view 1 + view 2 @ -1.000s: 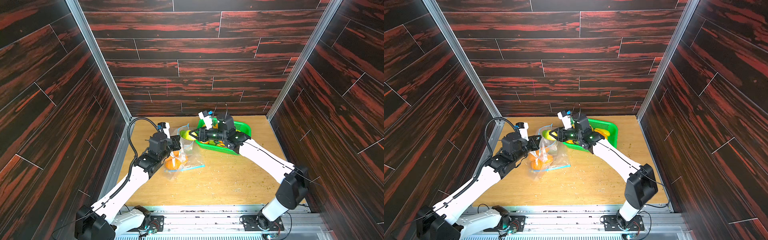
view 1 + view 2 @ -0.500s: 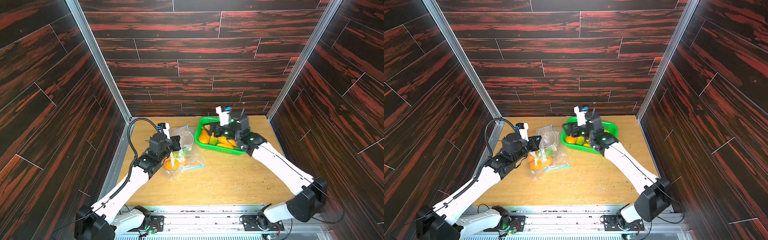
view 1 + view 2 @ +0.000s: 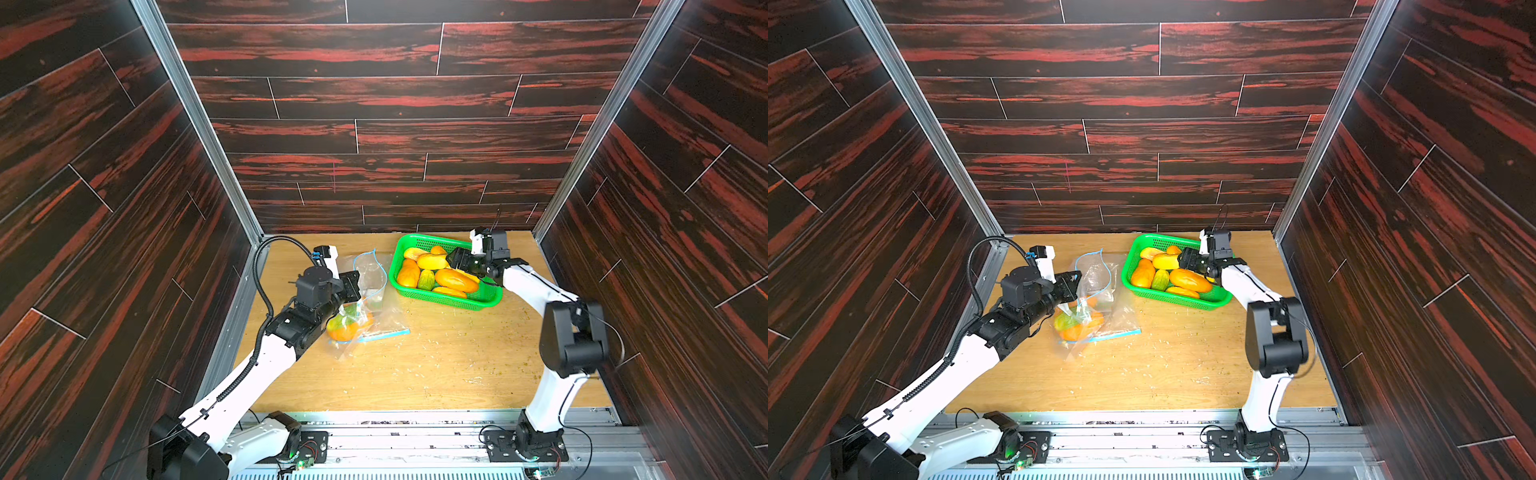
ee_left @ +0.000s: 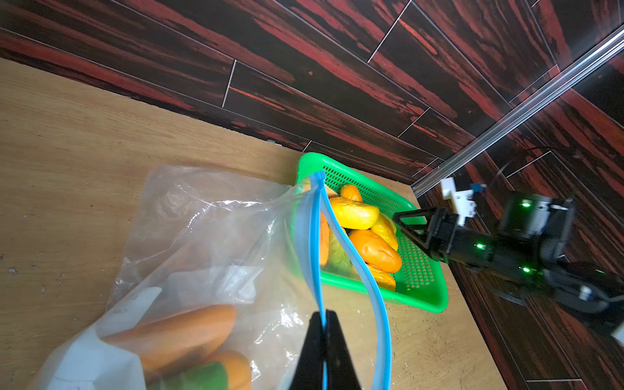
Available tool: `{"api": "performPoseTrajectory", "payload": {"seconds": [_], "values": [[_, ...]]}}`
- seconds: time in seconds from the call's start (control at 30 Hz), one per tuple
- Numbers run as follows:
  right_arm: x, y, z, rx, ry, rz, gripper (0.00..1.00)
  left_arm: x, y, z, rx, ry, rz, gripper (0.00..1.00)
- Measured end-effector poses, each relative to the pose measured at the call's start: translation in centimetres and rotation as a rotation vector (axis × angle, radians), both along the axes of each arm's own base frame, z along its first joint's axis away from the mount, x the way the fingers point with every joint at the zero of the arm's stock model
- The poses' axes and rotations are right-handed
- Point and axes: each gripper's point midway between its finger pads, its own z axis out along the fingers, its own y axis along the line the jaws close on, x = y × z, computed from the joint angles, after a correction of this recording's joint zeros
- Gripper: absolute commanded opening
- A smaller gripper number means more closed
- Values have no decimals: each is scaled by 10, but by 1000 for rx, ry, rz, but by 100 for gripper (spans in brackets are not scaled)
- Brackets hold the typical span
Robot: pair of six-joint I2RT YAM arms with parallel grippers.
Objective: Place the mango in a zip-top bag and seal the zipper
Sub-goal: Pick up the mango from the basket.
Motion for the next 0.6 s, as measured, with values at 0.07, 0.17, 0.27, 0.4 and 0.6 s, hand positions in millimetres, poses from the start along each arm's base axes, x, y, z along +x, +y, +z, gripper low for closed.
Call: {"api": "performPoseTrajectory", "payload": {"seconds": [0.07,0.17,0.27,0.4,0.6], "values": [[10,5,-6,14,-10,34,80,0,1,1,0,-2,2,0],[19,15,-7,39,-40,82,80,0,1,1,0,-3,4,0],[29,21,-7,49,-60,110,80,0,2,1,2,-2,8,0],[43,28,-12,57,-69,133,80,0,3,0,7,2,10,0],[44,37,-32,74,-31,169,73,0,3,-1,10,3,13,0]]}}
